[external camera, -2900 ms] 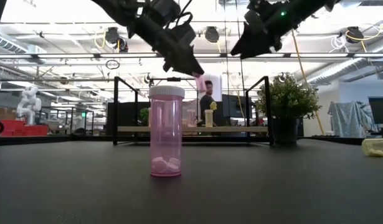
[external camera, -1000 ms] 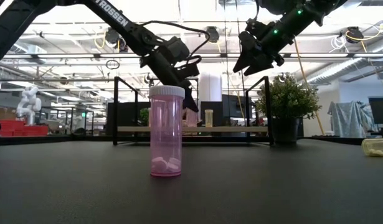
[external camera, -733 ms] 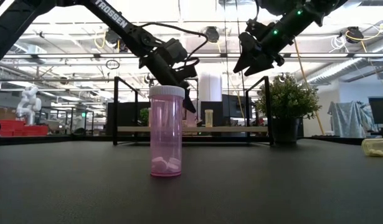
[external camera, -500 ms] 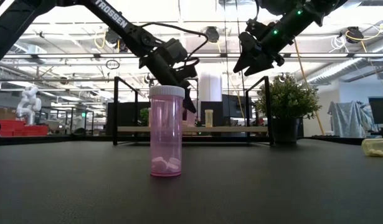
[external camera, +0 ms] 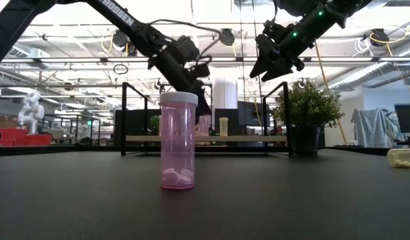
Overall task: Pick and place medicine bottles onto shelf by color
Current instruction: Put the top yellow pill bottle on the shelf aligned with the other yellow pill bottle
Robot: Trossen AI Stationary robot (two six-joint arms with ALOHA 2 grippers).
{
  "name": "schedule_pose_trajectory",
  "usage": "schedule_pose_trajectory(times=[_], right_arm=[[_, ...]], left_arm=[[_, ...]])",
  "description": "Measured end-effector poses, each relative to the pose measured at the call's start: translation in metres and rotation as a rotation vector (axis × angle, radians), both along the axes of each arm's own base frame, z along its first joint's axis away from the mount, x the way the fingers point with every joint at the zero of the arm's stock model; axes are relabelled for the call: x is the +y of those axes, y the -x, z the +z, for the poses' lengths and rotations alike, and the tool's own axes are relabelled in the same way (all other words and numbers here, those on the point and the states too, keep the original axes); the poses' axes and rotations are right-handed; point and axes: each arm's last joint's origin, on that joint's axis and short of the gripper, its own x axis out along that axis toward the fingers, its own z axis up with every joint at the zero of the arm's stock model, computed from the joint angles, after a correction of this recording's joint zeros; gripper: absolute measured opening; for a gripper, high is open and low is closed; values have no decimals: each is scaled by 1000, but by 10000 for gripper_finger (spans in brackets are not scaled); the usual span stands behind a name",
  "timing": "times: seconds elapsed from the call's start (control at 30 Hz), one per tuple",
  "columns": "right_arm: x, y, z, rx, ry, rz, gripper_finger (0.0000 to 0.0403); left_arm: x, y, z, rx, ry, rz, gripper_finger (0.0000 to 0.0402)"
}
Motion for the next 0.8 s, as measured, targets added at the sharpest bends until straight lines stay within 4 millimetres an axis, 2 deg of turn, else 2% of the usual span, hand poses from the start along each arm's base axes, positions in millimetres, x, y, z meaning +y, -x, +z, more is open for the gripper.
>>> schedule_pose_trajectory(times=[0.27, 0.4, 0.5, 0.63, 0.8], right_arm=[[12, 18, 15, -56, -94, 120, 270], [34, 31, 26, -23, -101, 476, 270], [51, 41, 26, 44, -100, 660, 270], [72, 57, 15, 236, -99, 958, 270], [95, 73, -6, 561, -55, 1317, 270]], left_arm=[[-21, 10, 42, -46, -36, -27, 311], [-44, 12, 64, -38, -115, -61, 325], [-66, 8, 74, -24, -183, -116, 327], [-99, -2, 79, -5, -245, -175, 319], [-143, -14, 78, 10, -266, -191, 306]])
